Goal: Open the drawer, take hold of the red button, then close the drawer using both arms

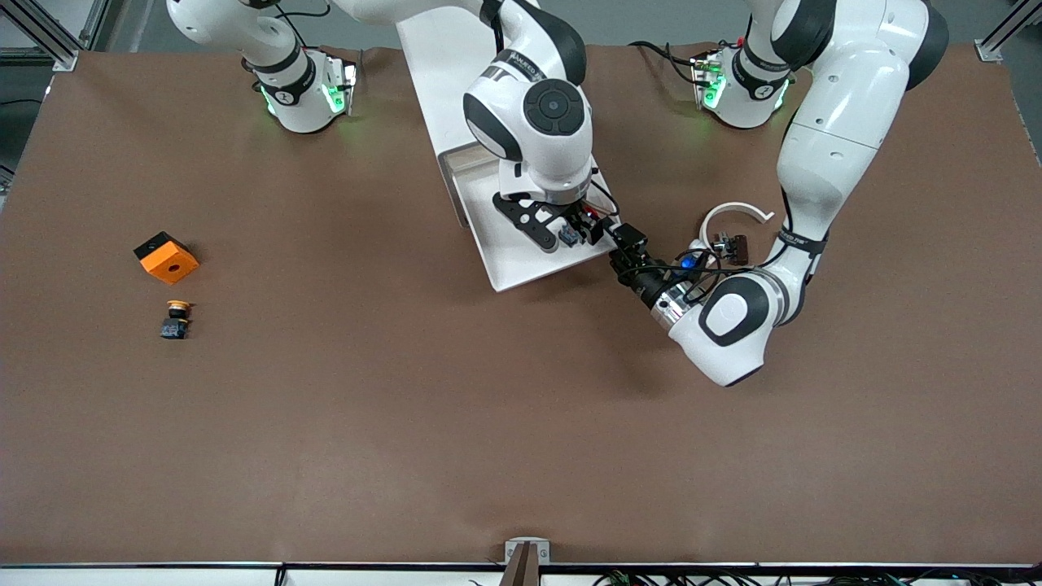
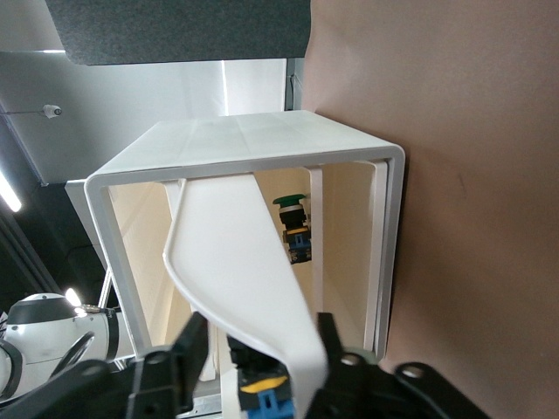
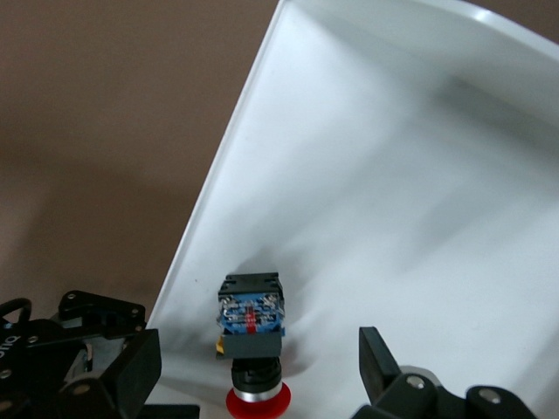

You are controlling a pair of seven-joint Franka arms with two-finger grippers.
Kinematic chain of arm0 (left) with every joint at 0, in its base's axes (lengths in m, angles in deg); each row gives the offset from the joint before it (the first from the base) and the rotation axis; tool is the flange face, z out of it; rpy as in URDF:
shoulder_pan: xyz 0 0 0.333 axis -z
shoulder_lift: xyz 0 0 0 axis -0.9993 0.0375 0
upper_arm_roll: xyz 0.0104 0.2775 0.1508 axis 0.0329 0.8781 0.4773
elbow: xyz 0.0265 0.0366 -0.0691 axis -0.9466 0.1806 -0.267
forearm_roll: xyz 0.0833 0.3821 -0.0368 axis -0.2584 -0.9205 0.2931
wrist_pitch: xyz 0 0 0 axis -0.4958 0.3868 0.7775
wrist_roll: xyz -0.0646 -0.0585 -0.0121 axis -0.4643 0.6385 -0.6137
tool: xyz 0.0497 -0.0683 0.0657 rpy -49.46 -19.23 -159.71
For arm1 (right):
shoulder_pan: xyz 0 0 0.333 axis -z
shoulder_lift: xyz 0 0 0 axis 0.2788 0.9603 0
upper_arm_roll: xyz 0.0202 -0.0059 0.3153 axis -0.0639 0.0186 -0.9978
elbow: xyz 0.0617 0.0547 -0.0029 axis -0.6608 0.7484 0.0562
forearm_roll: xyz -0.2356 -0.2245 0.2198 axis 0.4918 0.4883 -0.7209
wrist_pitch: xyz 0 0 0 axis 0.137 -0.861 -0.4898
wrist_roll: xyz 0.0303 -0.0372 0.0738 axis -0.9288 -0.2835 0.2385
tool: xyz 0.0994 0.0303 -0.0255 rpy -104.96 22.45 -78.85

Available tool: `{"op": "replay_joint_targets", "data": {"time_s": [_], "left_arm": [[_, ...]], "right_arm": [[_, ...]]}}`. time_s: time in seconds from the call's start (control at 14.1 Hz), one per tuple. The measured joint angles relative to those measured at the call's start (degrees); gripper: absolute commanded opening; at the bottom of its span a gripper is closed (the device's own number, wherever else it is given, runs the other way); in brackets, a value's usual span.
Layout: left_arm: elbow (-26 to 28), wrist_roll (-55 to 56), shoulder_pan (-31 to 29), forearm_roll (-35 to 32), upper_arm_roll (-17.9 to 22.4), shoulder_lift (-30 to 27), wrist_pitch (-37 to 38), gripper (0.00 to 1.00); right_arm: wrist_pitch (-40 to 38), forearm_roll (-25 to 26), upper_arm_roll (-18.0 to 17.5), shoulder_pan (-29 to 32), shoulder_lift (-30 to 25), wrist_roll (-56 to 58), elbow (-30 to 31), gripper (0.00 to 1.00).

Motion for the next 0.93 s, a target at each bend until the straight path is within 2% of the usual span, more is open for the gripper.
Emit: {"op": "replay_joint_targets", "data": {"time_s": [0.5, 0.78, 0.93], "left_arm": [[-2.4, -8.0, -0.5, -1.5, 0.0, -1.7, -1.0, 1.0], [-3.6, -14.6, -0.4, -4.5, -0.1, -2.9, -1.5, 1.0], [-4.4, -18.3, -0.3, -6.2, -0.2, -3.5, -1.7, 1.0]], "right_arm": [[6.0, 0.3, 0.0, -1.1, 4.0, 0.0, 0.2, 1.0], [6.8, 0.3, 0.1, -1.5, 4.9, 0.0, 0.1, 1.0], [6.8, 0.4, 0.2, -1.5, 4.9, 0.0, 0.1, 0.9]]}}
